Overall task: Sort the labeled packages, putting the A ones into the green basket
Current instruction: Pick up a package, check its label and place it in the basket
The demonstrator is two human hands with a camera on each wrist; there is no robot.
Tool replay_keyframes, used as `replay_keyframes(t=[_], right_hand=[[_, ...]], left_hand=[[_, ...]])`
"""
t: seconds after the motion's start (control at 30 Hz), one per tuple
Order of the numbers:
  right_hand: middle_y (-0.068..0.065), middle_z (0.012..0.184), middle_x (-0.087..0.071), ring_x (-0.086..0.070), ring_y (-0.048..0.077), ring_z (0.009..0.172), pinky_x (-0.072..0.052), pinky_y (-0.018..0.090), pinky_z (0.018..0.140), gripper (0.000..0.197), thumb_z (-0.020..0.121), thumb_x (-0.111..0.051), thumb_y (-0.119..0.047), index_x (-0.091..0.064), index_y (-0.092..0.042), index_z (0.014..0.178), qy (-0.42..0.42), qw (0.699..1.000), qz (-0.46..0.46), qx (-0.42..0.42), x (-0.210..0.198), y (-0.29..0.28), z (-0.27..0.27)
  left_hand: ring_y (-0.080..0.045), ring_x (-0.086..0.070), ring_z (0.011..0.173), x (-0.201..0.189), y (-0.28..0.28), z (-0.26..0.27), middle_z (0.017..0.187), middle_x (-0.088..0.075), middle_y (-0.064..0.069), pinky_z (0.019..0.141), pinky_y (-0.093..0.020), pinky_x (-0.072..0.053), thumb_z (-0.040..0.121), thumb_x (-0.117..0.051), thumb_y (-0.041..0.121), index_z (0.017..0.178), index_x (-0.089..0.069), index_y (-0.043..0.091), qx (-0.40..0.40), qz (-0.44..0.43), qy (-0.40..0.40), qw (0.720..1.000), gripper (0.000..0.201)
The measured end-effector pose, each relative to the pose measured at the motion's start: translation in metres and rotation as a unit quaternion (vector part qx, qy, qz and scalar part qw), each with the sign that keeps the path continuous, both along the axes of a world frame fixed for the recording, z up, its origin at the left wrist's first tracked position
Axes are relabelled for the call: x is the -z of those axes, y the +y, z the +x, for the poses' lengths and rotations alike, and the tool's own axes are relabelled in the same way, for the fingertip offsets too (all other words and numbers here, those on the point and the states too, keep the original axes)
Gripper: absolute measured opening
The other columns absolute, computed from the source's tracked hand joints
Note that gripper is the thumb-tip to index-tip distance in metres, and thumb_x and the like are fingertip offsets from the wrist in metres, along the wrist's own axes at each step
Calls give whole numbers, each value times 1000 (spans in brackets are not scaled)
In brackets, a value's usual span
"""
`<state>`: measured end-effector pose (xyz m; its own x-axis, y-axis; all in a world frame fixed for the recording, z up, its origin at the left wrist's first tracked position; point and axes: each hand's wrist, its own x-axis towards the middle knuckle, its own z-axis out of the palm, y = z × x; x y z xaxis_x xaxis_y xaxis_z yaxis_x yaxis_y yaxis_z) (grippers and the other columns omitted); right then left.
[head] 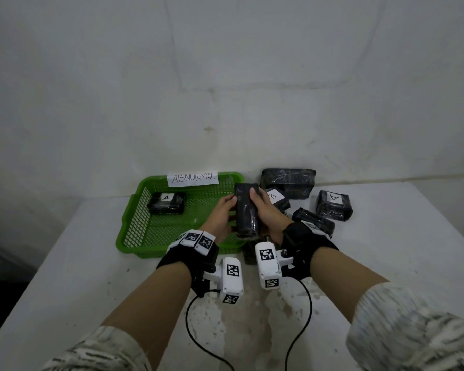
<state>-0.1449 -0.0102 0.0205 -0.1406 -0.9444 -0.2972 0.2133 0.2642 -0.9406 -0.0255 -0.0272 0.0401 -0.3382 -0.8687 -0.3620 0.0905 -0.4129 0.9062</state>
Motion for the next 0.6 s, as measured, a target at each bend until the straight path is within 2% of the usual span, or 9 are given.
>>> replay_keyframes(t=[0.1, 0.13, 0.23, 0.3, 0.4, 0.47, 0.5, 0.6], right_hand=[[12, 126, -51, -57, 20, 104, -50, 28, 82, 48, 100, -42, -38, -27, -16, 140, 15, 1000, -17, 13, -3, 0, 6], [13, 125, -51, -57, 20, 103, -50, 28, 82, 46, 101, -41, -35, -28, -12, 138, 23, 999, -18, 17, -2, 0, 8], [17, 130, -52, -54, 25, 116, -46, 38, 98, 46, 101, -40, -35, -35, -2, 133, 88, 996, -25, 8, -2, 0, 9], [16, 125, -54, -53, 23, 114, -45, 33, 94, 44, 102, -38, -32, -39, 1, 130, 105, 994, -34, 0, -2, 2, 9], [19, 127, -56, -56, 26, 112, -48, 35, 92, 45, 102, -40, -32, -41, 1, 132, 88, 995, -38, 3, -3, 2, 10], [19, 128, -57, -59, 28, 111, -50, 38, 92, 47, 101, -41, -37, -42, -5, 135, 45, 999, -25, -5, -5, 2, 12], [16, 128, -57, -60, 26, 108, -51, 36, 89, 45, 101, -41, -37, -41, -9, 137, 26, 999, -20, -16, -6, 3, 12], [14, 127, -56, -60, 22, 102, -52, 31, 84, 40, 102, -41, -27, -35, -19, 140, -26, 998, -16, -57, -8, 7, 14]], left_hand=[[-16, -53, 87, 1, -1, -4, 100, -54, -1, 73, -35, -47, 97, -46, 27, 110, -40, 15, -1, 1, -8, 1000, 19], [-15, -53, 87, 1, -2, -4, 99, -54, -1, 70, -32, -46, 97, -47, 28, 111, -38, 16, -4, -10, -21, 1000, 21], [-14, -53, 87, 0, -4, -3, 96, -55, 1, 68, -31, -45, 95, -50, 28, 110, -35, 16, -15, -36, -48, 998, 24], [-14, -55, 84, -1, -6, -1, 98, -57, -3, 70, -33, -46, 94, -54, 24, 109, -34, 16, -15, -40, -60, 997, 26], [-20, -56, 90, -2, -7, 1, 111, -53, -11, 72, -33, -48, 92, -55, 15, 110, -35, 14, -15, -60, -76, 995, 28], [-16, -55, 84, -4, -8, 1, 111, -51, -13, 68, -30, -47, 93, -53, 12, 114, -35, 11, -27, -75, -76, 994, 28], [-13, -55, 81, -4, -8, 1, 112, -51, -14, 68, -27, -48, 94, -52, 12, 119, -36, 8, -35, -79, -76, 993, 30], [-22, -57, 91, -3, -9, 1, 125, -52, -23, 80, -35, -51, 94, -53, 16, 129, -35, 1, -56, -74, -68, 993, 42]])
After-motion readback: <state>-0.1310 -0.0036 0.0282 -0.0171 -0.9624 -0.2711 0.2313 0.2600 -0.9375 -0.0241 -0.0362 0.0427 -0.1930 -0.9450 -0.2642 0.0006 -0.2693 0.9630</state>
